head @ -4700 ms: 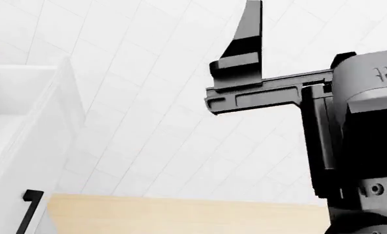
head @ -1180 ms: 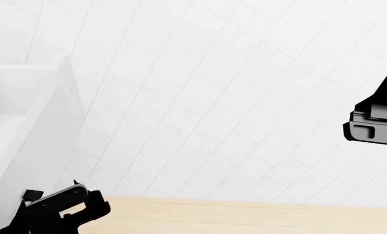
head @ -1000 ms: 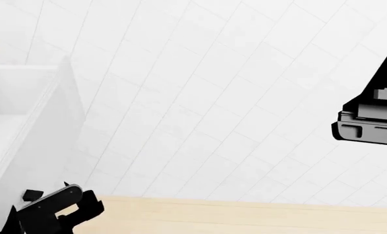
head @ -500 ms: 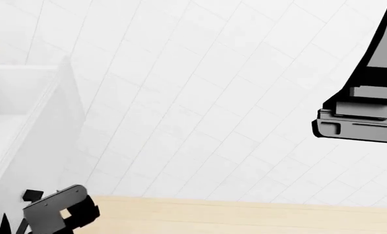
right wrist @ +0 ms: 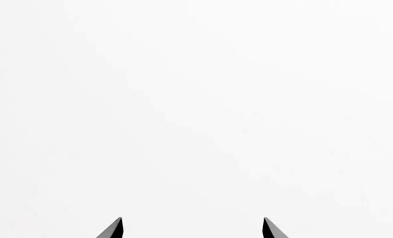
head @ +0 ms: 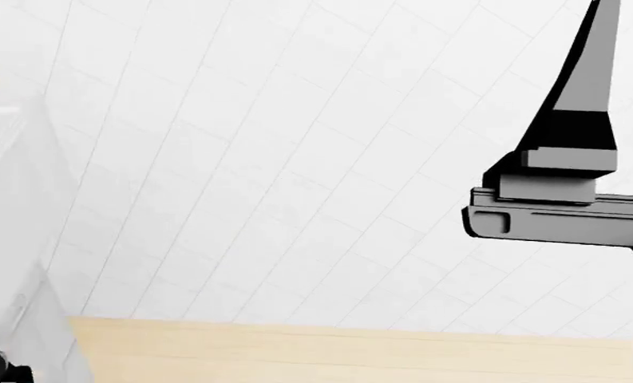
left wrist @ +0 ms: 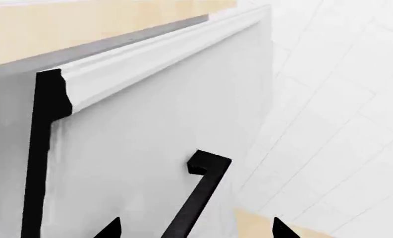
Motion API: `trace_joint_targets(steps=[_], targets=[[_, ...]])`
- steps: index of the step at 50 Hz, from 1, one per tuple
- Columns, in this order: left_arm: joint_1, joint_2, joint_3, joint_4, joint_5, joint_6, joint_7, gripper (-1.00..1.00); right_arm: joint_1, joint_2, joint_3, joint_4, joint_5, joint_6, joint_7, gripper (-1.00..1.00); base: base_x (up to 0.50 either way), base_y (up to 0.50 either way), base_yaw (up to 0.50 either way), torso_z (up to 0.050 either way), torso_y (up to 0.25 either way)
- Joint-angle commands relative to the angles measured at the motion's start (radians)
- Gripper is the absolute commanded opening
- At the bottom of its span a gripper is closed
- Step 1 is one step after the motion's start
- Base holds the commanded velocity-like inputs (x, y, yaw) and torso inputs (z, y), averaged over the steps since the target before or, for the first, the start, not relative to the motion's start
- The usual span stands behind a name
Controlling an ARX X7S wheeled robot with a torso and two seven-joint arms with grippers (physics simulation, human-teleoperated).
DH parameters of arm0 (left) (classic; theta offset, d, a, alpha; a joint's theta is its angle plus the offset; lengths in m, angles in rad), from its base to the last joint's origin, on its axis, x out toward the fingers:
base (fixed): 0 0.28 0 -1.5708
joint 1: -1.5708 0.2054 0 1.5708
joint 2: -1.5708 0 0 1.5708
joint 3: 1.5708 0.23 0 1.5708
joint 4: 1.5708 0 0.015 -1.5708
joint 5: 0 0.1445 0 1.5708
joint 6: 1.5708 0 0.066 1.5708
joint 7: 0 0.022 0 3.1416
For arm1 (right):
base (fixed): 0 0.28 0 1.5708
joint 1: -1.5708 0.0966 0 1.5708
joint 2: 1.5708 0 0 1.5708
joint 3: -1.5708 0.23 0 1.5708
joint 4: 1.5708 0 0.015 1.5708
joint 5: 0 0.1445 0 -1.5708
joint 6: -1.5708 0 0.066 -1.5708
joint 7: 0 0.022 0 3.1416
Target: Close the right drawer.
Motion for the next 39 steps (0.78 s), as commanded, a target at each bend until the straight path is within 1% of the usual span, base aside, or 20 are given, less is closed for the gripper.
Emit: trace_joint_targets(steps=[1,5,9,11,15,20,22,23,26,31,36,39], targets=[[0.183,-0.236,-0.493,-0.112,-0.056,-0.001,0.307,1.0,0.054,0.002,-0.038,-0.058,0.055,0.042,0.064,1.0,0.0,0.0,0.0,0.0,0.0],[0.191,-0.227,-0.626,-0.112,0.064,-0.015,0.316,1.0,0.043,-0.001,-0.057,-0.052,0.039,0.027,0.06,1.0,0.0,0.0,0.0,0.0,0.0],[0.19,-0.223,-0.775,-0.112,0.181,-0.041,0.339,1.0,0.032,0.024,-0.03,-0.052,0.058,0.02,0.069,1.0,0.0,0.0,0.0,0.0,0.0],[0.21,-0.228,-0.857,-0.112,0.237,-0.048,0.345,1.0,0.04,0.029,-0.029,-0.052,0.067,0.021,0.077,1.0,0.0,0.0,0.0,0.0,0.0],[0.243,-0.237,-1.023,-0.112,0.341,-0.058,0.38,1.0,0.046,0.018,-0.069,-0.054,0.048,0.022,0.078,1.0,0.0,0.0,0.0,0.0,0.0],[0.296,-0.252,-1.232,-0.112,0.468,-0.069,0.406,1.0,0.039,0.027,-0.075,-0.055,0.049,0.016,0.086,1.0,0.0,0.0,0.0,0.0,0.0],[0.321,-0.26,-1.319,-0.112,0.52,-0.077,0.412,1.0,0.041,0.032,-0.076,-0.057,0.056,0.013,0.09,1.0,0.0,0.0,0.0,-0.005,0.0],[0.333,-0.264,-1.357,-0.112,0.553,-0.08,0.395,1.0,0.04,0.032,-0.08,-0.057,0.052,0.009,0.088,1.0,0.0,0.0,0.0,0.0,0.0],[0.352,-0.262,-1.474,-0.112,0.625,-0.079,0.428,1.0,0.025,0.022,-0.098,-0.044,0.024,-0.011,0.073,1.0,0.0,0.0,0.0,0.0,0.0],[0.349,-0.249,-1.615,-0.112,0.756,-0.085,0.446,1.0,0.016,0.024,-0.104,-0.036,0.015,-0.024,0.066,1.0,0.0,0.0,0.0,0.0,0.0],[0.334,-0.23,-1.7,-0.112,0.865,-0.086,0.454,1.0,-0.006,0.029,-0.101,-0.032,0.006,-0.044,0.058,1.0,0.0,0.0,0.0,0.0,0.0],[0.322,-0.223,-1.73,-0.112,0.916,-0.087,0.456,1.0,-0.03,0.026,-0.098,-0.017,-0.01,-0.066,0.047,1.0,0.0,0.0,0.0,0.0,0.0]])
